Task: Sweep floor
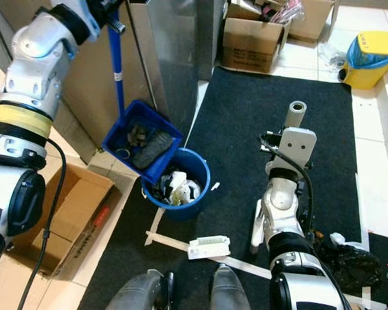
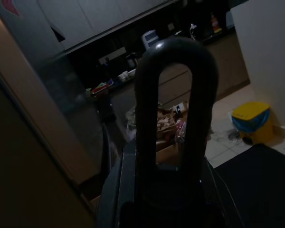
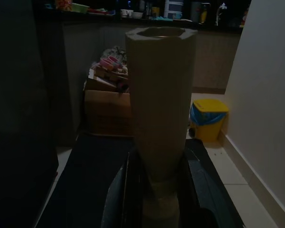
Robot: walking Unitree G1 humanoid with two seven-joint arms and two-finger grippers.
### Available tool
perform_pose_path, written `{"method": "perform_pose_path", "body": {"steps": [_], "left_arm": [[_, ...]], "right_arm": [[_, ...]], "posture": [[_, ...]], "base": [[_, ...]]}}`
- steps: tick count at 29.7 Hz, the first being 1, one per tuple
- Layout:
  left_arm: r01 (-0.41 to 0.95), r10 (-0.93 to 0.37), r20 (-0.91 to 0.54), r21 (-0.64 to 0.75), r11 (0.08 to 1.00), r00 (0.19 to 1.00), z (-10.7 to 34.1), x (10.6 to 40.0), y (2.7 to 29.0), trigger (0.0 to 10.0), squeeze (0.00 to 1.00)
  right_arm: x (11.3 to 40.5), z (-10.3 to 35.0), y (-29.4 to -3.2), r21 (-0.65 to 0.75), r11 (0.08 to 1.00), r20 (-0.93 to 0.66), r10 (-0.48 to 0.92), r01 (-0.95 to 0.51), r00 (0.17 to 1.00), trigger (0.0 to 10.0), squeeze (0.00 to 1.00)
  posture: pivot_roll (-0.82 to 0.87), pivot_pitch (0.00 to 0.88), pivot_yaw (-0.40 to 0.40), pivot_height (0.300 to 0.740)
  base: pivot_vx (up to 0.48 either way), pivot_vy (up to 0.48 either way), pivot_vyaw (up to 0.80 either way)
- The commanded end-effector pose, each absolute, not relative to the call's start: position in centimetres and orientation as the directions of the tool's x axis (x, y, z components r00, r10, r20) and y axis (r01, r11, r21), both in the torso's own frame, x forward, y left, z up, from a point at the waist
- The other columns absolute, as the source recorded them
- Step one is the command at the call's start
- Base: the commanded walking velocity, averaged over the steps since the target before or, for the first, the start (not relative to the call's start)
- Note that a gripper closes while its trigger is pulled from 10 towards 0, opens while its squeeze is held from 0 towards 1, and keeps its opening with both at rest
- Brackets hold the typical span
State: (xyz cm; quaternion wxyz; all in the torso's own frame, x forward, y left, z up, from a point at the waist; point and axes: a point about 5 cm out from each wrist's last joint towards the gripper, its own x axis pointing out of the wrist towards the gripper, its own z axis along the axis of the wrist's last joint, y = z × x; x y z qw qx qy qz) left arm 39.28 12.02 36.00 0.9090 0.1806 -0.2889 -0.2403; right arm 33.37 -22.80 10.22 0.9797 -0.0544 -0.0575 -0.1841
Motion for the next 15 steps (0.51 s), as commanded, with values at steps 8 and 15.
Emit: {"method": "perform_pose_path", "body": {"steps": [8, 15], "left_arm": [[0.363, -0.687, 0.465, 0.608, 0.706, 0.558, 38.1, 37.7, 8.4, 10.0, 0.0], [0.419, -0.764, 0.398, 0.661, 0.623, 0.508, 36.4, 37.2, 6.8, 10.0, 0.0]], "right_arm": [[33.4, 10.7, -22.3, -0.071, 0.928, 0.169, -0.349, 0.365, 0.922, 10.0, 0.0], [33.3, 10.6, -22.4, -0.069, 0.927, 0.166, -0.354, 0.369, 0.92, 10.0, 0.0]], "posture": [[-0.01, 0.144, 0.129, 0.74], [0.0, 0.145, 0.132, 0.74]], "base": [[0.0, 0.0, 0.0], [0.0, 0.0, 0.0]]}}
